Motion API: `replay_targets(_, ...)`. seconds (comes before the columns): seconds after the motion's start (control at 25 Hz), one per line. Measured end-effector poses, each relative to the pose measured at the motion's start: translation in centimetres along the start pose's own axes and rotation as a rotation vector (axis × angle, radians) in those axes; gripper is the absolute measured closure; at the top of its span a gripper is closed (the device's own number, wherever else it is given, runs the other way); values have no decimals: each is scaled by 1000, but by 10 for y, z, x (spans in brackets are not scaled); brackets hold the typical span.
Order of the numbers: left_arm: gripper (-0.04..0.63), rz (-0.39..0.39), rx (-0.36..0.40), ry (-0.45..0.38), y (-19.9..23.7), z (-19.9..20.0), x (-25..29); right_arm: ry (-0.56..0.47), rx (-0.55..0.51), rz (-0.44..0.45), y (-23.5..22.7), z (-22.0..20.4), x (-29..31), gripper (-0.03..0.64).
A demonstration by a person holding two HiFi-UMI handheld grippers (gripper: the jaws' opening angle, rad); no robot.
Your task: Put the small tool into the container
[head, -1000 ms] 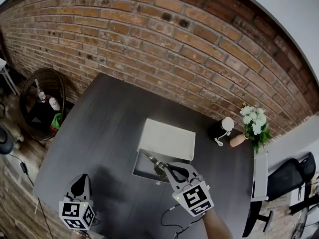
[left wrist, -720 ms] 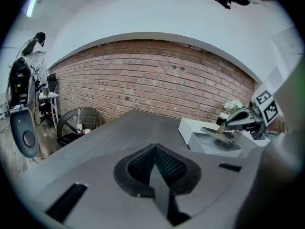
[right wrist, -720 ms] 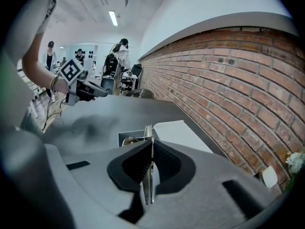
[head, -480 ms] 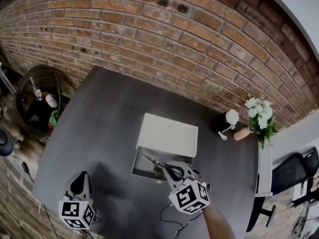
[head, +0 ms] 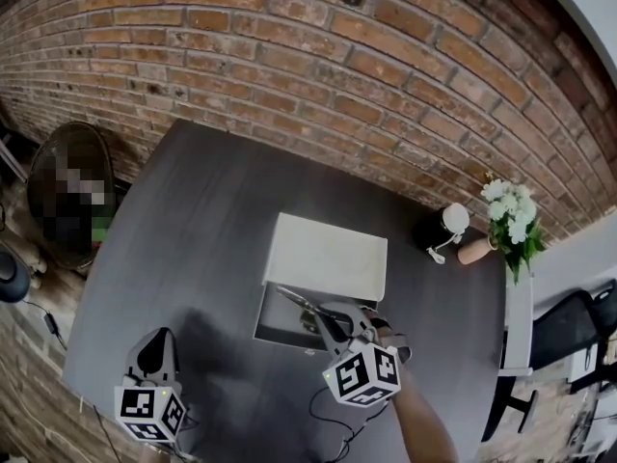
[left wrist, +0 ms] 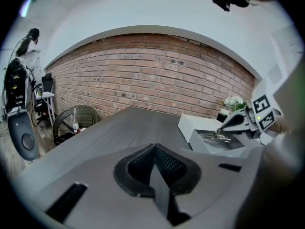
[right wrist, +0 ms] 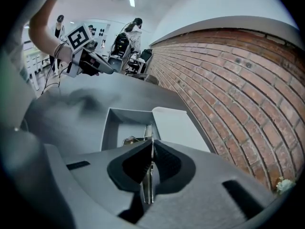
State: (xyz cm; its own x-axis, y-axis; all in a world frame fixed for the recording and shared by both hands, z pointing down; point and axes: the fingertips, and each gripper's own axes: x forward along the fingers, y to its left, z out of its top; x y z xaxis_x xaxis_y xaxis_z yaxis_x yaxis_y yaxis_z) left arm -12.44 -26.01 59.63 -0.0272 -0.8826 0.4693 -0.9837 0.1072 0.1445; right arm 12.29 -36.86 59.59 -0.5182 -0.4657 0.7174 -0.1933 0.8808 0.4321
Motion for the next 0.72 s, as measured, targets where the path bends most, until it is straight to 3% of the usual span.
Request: replay_targets(0.72, 591, -1, 2, 18, 2, -2, 11, 41, -53, -36, -10, -15, 20, 606)
